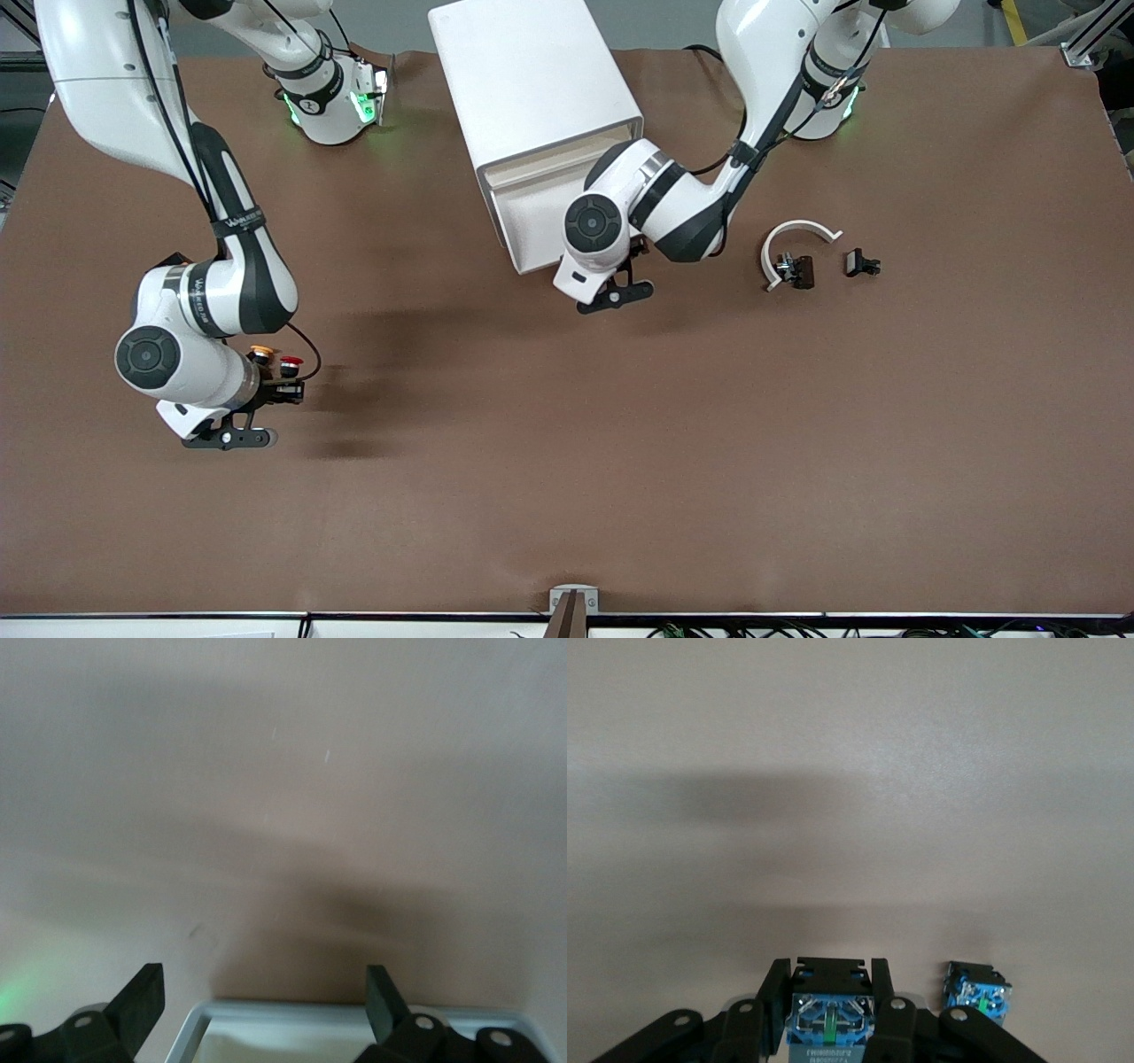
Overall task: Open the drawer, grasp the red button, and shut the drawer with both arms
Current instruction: 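Carry the red button toward the orange button while the left gripper reaches the drawer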
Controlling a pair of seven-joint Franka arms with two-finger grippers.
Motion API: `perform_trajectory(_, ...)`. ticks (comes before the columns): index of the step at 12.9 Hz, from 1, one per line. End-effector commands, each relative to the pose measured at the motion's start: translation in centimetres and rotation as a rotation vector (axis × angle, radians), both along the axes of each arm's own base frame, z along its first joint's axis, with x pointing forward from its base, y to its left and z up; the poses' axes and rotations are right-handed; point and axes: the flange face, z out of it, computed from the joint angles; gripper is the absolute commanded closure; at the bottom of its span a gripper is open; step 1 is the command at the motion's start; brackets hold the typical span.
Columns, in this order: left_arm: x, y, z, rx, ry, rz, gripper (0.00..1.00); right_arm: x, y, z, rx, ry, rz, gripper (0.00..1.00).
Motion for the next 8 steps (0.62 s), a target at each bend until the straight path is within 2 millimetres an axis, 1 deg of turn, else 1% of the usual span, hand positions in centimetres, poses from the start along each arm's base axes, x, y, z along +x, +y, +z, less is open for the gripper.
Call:
perform_trajectory(1,-3.1,-0.9,1.3,0.019,0.066,0.001,0.00,-0.5,-0.6,-2.0,0.002,-0.016,0.023,0.84)
perform_trajectory(2,-3.9,-1.3,1.2,0.026,0.085,0.005,0.00,-0.7,-1.2,-2.6,0.005,-0.029,0.018,0.84)
perform_trajectory(4,-5.3,-2.1,1.0,0.032,0.103,-0.005,0.00,-0.9,-1.4,-3.9,0.005,-0.016,0.016,0.84)
perform_trajectory(8,-8.2,-4.0,0.5,0.046,0.129,-0.003,0.00,-1.7,-1.6,-5.3,0.004,0.012,0.012,0.84)
